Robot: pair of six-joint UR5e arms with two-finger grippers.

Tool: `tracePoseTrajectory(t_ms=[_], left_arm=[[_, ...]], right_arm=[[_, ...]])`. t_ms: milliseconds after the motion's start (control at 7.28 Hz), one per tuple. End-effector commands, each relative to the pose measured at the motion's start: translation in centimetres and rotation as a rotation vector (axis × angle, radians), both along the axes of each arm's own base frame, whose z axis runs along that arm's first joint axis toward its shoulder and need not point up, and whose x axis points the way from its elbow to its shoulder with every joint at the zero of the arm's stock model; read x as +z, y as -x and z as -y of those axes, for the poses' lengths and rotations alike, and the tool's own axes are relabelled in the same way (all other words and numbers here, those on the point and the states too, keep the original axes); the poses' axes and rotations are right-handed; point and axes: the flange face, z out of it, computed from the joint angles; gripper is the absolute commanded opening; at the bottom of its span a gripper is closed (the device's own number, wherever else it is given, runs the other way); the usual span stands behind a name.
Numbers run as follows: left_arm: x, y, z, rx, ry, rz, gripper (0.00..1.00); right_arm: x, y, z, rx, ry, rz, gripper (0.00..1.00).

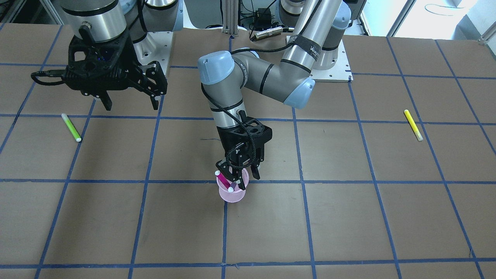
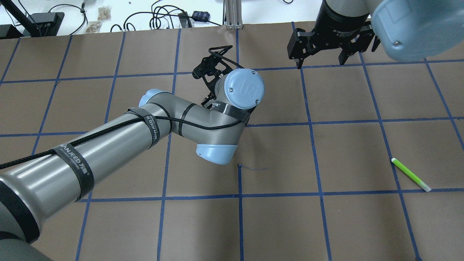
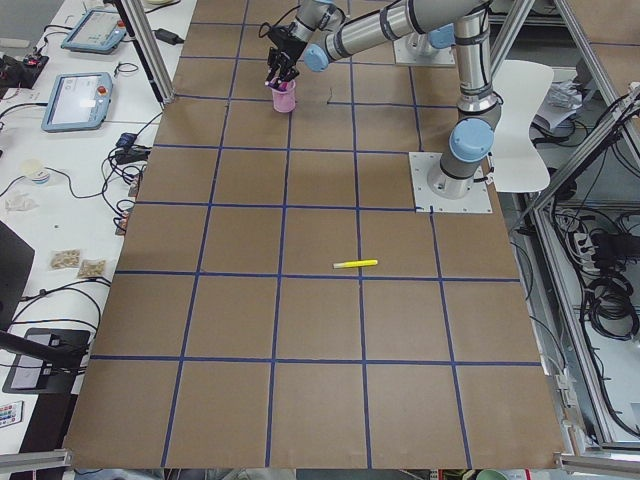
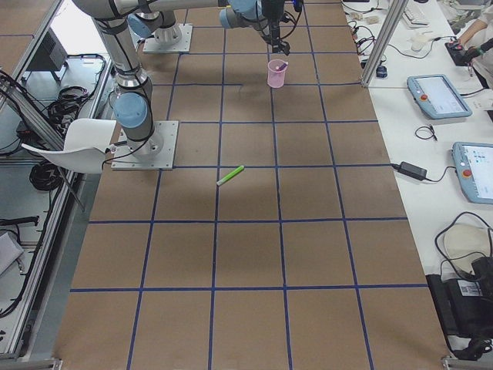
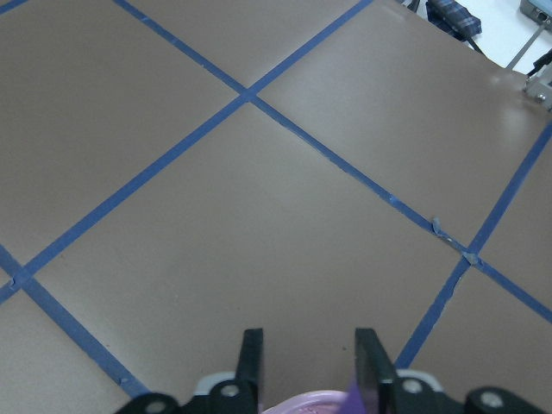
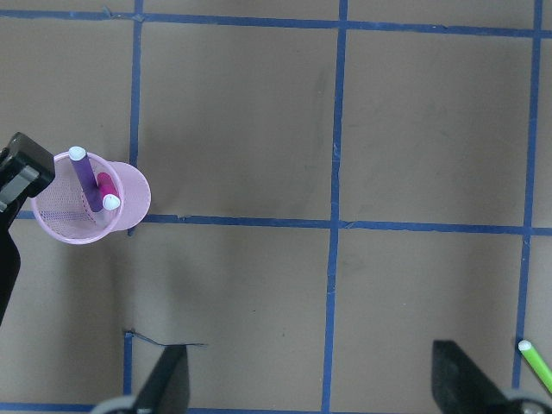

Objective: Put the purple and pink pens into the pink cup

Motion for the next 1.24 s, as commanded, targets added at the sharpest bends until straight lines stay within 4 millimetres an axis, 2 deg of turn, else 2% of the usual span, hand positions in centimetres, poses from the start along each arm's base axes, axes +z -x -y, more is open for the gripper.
tracePoseTrajectory(t_ms=[0,137,412,687,824,1099], left_arm=[[2.0,0.3,-0.3,-0.017,0.024,-0.027,0.99],[2.3,0.1,0.2,-0.038,-0.012,-0.113,1.00],[1.7,-3.9,2.5,-0.034,-0.129,-0.128,1.00],[3.2,-9.1,3.9,-0.131,-0.285,-0.118,1.00],[4.9,-11.2,4.0,-0.187,-0.354,-0.152,1.00],[9.6,-15.5,3.9,-0.300,-0.543,-0.139,1.00]], right_arm=[[0.1,0.0,0.0,0.001,0.002,-0.002,1.00],[0.1,0.0,0.0,0.002,0.002,0.003,1.00],[0.1,0.0,0.0,0.002,0.003,0.003,1.00],[0.1,-0.2,0.0,-0.001,0.002,0.014,1.00],[0.0,-0.1,0.0,0.000,0.001,0.012,1.00],[-0.1,0.0,0.1,-0.002,0.001,0.008,1.00]])
